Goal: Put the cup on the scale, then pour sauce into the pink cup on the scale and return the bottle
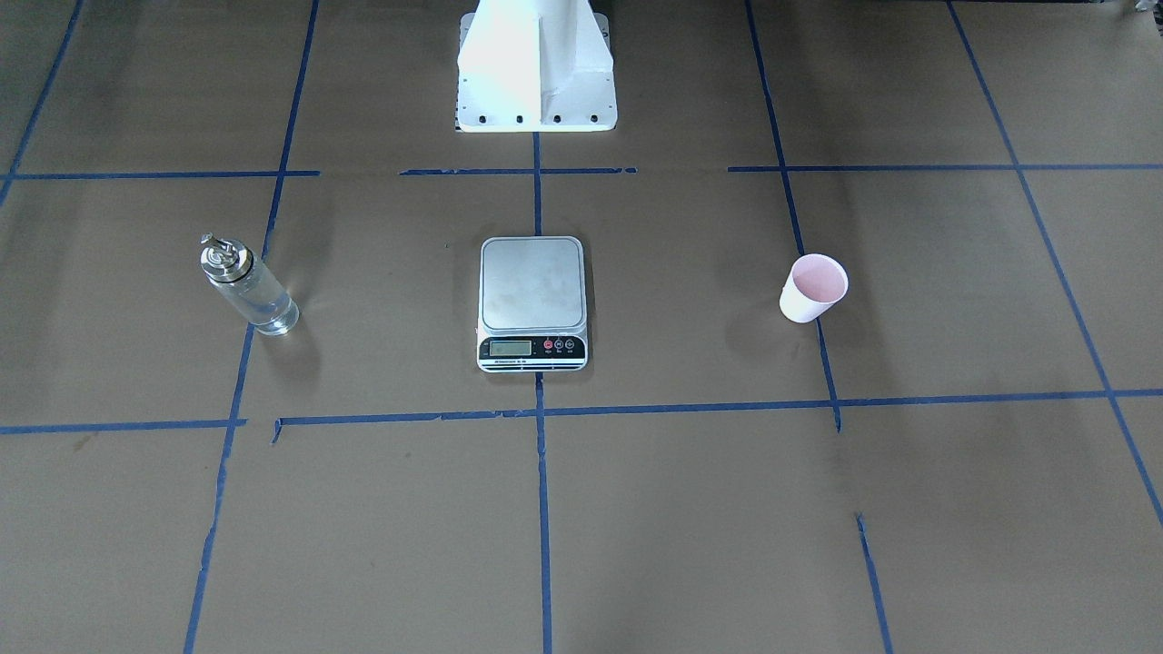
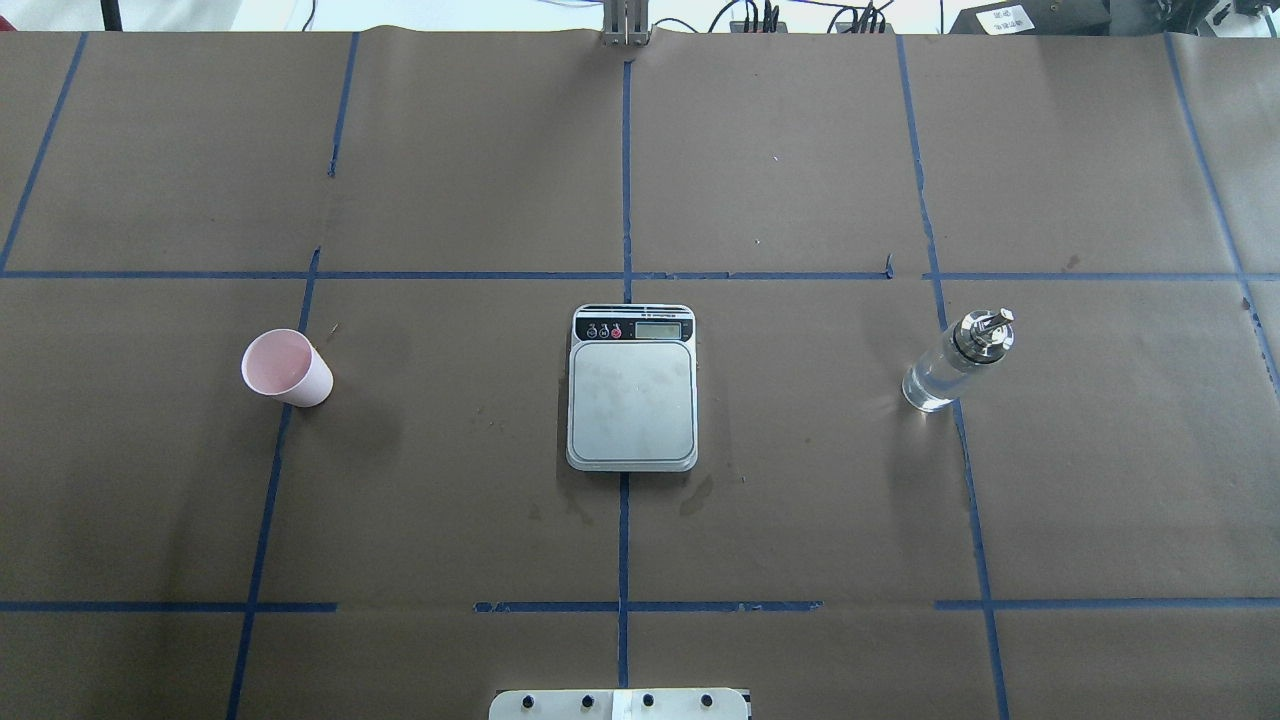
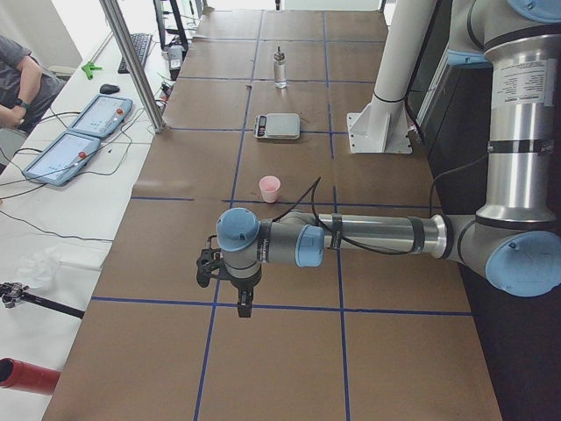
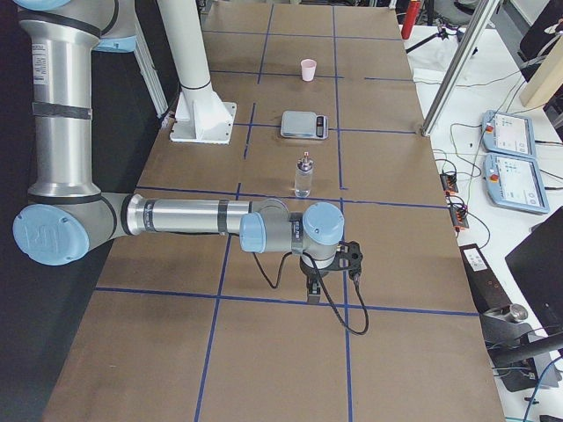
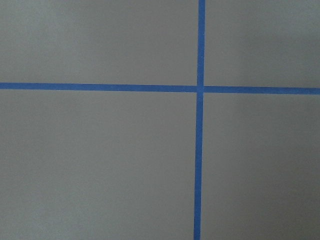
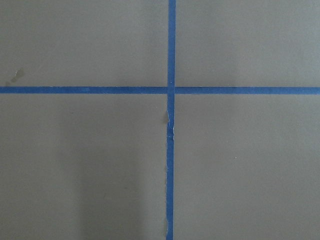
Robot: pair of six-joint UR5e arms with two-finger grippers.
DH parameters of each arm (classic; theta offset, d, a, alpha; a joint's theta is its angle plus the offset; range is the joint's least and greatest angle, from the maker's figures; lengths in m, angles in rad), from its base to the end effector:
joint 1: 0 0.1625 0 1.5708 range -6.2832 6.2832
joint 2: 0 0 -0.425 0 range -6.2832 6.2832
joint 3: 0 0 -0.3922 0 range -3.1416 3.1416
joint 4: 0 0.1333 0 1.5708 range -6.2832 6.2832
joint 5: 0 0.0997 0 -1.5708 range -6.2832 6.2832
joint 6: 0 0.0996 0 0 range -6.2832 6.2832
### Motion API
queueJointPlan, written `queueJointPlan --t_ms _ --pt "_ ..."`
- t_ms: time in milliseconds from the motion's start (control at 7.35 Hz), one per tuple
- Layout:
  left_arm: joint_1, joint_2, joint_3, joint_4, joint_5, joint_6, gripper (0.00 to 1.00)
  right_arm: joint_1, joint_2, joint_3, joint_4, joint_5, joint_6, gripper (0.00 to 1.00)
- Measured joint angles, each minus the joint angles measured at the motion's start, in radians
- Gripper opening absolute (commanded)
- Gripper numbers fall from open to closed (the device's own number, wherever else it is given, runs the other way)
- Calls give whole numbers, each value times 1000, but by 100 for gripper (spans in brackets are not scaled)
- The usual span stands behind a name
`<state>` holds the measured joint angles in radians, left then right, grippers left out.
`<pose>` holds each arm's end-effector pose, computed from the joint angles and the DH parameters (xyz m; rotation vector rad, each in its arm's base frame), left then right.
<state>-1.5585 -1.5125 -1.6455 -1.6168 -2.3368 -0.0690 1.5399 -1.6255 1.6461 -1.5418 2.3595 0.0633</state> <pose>-0.0585 -0.4721 0.6458 0.0282 0.7675 -0.0300 0.0480 -0.4736 0.6440 0.0098 -0.7899 0.0111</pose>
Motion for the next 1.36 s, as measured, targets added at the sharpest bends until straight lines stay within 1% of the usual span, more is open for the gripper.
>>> queueJointPlan --t_ms 272,408,816,1088,1224,1360 --pt "0 -6 -10 0 -5 -6 100 0 4 3 0 1 5 100" --pt "2 -20 -35 -1 -7 -9 100 0 6 5 0 1 7 100" --pt "29 -117 -145 -19 -8 -21 100 0 8 4 0 2 10 100" --pt "111 -158 -194 -34 -10 -52 100 -1 11 9 16 0 8 100" --pt "168 -176 -213 -37 -15 -112 100 -1 13 10 45 0 9 100" --pt "229 -182 -234 -56 -22 -243 100 -2 15 7 72 1 10 100"
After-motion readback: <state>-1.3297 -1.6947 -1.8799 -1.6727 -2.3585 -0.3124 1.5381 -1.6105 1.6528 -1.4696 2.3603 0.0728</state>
